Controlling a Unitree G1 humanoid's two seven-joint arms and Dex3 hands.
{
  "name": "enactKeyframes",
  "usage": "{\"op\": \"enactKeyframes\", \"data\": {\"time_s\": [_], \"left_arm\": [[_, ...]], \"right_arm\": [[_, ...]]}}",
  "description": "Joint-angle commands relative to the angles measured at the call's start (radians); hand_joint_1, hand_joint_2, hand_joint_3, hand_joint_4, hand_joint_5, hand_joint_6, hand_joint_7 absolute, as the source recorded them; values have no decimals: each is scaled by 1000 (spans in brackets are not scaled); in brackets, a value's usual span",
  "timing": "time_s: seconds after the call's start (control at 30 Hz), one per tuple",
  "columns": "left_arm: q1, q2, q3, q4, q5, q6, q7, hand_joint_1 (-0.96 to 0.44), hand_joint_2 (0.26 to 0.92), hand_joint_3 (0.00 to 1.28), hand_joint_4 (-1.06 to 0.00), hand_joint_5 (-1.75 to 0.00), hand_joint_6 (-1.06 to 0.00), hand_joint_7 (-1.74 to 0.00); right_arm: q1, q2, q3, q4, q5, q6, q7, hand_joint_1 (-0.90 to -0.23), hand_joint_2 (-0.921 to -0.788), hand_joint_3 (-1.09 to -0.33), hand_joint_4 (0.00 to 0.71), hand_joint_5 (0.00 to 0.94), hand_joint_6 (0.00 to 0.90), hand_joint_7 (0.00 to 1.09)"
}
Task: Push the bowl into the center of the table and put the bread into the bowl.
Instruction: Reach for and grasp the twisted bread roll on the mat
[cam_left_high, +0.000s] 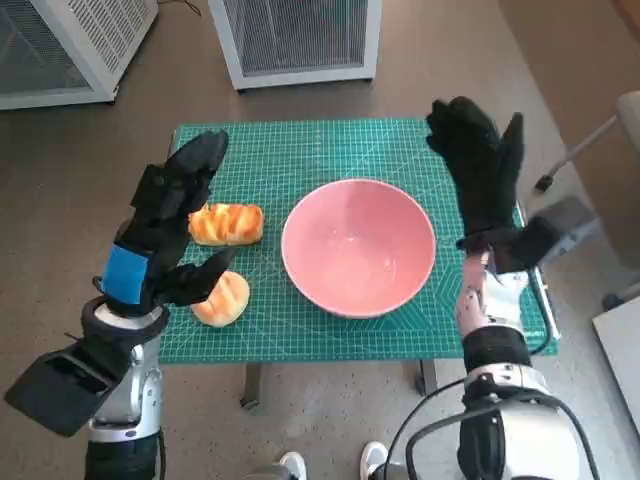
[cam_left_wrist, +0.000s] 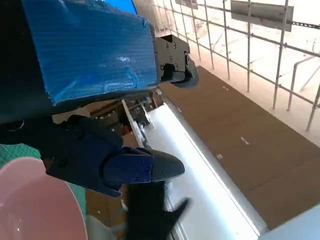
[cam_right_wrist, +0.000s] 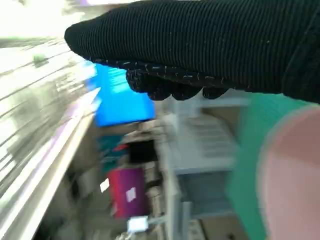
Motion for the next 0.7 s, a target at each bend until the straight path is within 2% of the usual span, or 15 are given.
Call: {"op": "enactKeyframes", "data": {"time_s": [0.03,0.13,0.23,0.33,0.43,0.63,0.7], "left_arm": [[-34,19,12,30,15,-19,8,-517,921,360,-241,-5,-168,-348],[-55,33,15,52,25,-19,6,-519,921,351,-242,-4,-174,-338],[-73,50,15,71,44,-22,7,-536,921,326,-247,-6,-185,-328],[-95,83,9,89,112,-31,19,-559,921,328,-239,-2,-172,-308],[-115,146,1,91,197,-13,17,-575,921,323,-220,0,-142,-287],[-150,274,-28,56,290,123,-51,-531,912,131,-181,0,-75,-256],[-164,301,-40,45,301,184,-76,-480,882,54,-152,0,-55,-250]], "right_arm": [[79,-1,23,-146,50,-41,82,-466,-921,-590,365,14,114,541],[125,-1,47,-278,85,-37,120,-465,-921,-587,370,16,116,546],[167,-7,72,-381,107,-28,146,-480,-921,-560,391,19,134,563],[212,-25,96,-472,122,-19,175,-482,-921,-571,388,11,120,581],[242,-37,110,-536,150,9,200,-492,-921,-569,387,7,103,607],[296,-42,132,-643,184,67,208,-494,-921,-528,387,5,95,628],[308,-44,138,-668,190,78,209,-490,-921,-518,388,5,94,632]]}}
